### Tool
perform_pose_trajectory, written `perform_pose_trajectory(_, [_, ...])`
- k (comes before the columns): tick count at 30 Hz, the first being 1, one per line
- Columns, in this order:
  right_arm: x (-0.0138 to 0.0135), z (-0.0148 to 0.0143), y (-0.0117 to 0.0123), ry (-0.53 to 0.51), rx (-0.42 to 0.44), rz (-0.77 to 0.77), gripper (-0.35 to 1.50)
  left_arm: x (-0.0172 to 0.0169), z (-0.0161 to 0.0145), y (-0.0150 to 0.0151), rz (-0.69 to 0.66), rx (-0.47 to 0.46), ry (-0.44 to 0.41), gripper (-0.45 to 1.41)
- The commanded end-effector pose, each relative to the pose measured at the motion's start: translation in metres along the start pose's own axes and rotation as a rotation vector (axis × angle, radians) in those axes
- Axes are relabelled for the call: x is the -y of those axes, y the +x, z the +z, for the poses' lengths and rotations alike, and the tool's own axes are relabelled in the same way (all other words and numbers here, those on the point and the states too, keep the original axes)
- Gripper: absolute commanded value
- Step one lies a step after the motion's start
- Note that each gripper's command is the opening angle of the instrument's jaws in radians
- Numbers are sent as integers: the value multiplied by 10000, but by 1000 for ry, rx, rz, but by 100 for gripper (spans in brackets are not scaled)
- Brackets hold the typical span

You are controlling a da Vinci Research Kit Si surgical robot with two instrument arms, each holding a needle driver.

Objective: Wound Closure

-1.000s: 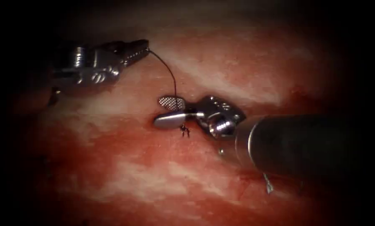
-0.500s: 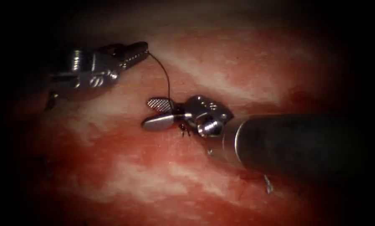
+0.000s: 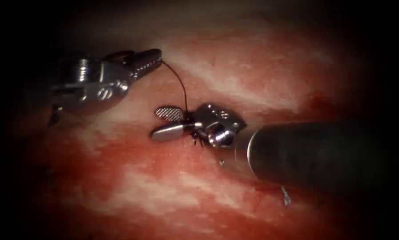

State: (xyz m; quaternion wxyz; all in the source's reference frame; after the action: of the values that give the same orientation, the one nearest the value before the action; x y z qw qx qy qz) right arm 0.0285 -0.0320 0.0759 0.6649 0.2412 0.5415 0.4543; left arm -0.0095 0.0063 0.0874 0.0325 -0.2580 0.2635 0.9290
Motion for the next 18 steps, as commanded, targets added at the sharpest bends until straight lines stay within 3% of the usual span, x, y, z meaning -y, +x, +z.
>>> perform_pose_trajectory(1, [-2, 7, -7, 2, 0, -5, 123, -4, 9, 1, 0, -2, 0, -45])
perform_pose_trajectory(2, [-2, 7, -7, 1, 0, -28, 113, -4, 9, 1, 0, -2, 0, -45])
perform_pose_trajectory(4, [-2, 6, -7, 5, 4, -46, 57, -4, 9, 1, 0, -1, 0, -45])
perform_pose_trajectory(5, [-3, 5, -6, 5, 22, -80, -35, -6, 8, 1, 0, -1, 1, -45])
perform_pose_trajectory(16, [-7, -10, 1, 8, 8, -152, -35, -6, 9, 0, 1, -2, 1, -45])
perform_pose_trajectory(18, [-10, -21, 2, 17, -12, -153, 17, -6, 13, 0, 0, -1, 2, -45])
